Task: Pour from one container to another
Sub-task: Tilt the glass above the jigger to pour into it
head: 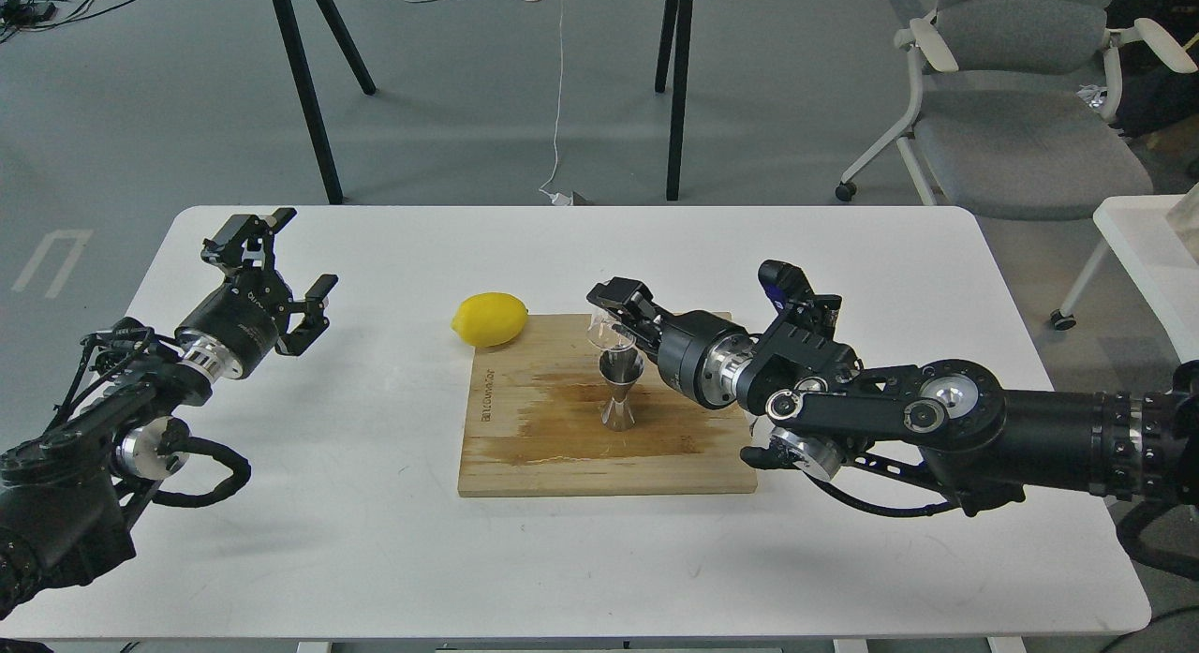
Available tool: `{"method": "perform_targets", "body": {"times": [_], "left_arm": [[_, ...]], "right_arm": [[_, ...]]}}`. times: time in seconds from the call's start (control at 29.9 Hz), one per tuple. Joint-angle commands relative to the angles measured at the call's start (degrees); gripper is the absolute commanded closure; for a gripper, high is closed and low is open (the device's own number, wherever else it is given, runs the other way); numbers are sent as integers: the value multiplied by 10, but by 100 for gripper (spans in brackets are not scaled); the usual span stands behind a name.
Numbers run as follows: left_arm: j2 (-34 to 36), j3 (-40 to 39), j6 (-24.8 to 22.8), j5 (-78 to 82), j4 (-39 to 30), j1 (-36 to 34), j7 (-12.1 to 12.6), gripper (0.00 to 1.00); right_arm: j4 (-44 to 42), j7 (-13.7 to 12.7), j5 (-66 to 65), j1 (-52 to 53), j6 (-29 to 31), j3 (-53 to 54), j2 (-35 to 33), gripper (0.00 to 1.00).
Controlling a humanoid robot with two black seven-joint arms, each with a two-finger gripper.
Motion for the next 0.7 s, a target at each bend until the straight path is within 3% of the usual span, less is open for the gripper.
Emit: {"method": "perform_targets", "body": {"times": [0.0,0.67], "left_arm": [[0,0,0,0,0,0,0,1],[0,0,0,0,0,0,0,1]], "right_arm": [[0,1,-3,2,1,0,1,54],[23,1,-33,17,2,-20,-20,52]]}}
